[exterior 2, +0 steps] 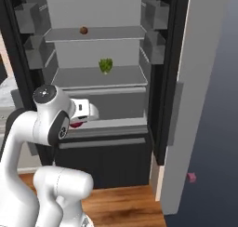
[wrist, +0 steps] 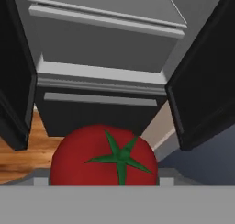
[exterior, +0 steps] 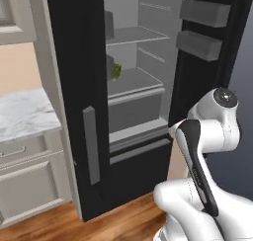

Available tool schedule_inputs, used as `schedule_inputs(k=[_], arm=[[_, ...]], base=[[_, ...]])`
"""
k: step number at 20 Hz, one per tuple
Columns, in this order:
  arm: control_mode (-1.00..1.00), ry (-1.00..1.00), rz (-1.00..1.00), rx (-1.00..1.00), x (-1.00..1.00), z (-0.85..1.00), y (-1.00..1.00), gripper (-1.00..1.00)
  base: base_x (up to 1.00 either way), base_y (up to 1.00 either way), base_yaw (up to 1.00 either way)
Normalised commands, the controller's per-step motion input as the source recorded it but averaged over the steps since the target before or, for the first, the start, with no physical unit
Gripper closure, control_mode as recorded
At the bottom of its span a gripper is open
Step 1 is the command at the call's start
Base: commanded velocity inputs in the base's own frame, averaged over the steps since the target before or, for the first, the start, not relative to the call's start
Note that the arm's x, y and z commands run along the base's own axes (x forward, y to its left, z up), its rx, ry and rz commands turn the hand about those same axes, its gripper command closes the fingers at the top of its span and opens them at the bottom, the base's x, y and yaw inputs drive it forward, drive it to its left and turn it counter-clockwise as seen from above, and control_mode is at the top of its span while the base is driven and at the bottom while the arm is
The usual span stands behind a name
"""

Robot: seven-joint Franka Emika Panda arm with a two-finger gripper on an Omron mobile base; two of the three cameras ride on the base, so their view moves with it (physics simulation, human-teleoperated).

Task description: Place the tomato in the correct fridge rack based on whether it is a fruit or vegetable. Finally, close the fridge door.

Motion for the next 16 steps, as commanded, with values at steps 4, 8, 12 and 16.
schedule_inputs(k=[4,8,12,16], arm=[[1.00,0.00,0.00,0.00,0.00,0.00,0.00,1.00],[1.00,0.00,0.00,0.00,0.00,0.00,0.00,1.00],[1.00,0.00,0.00,0.00,0.00,0.00,0.00,1.00],[1.00,0.00,0.00,0.00,0.00,0.00,0.00,1.00]], base=[[0.51,-0.48,0.35],[0.46,-0.53,0.21],[0.49,-0.34,0.17],[0.51,0.00,0.08]])
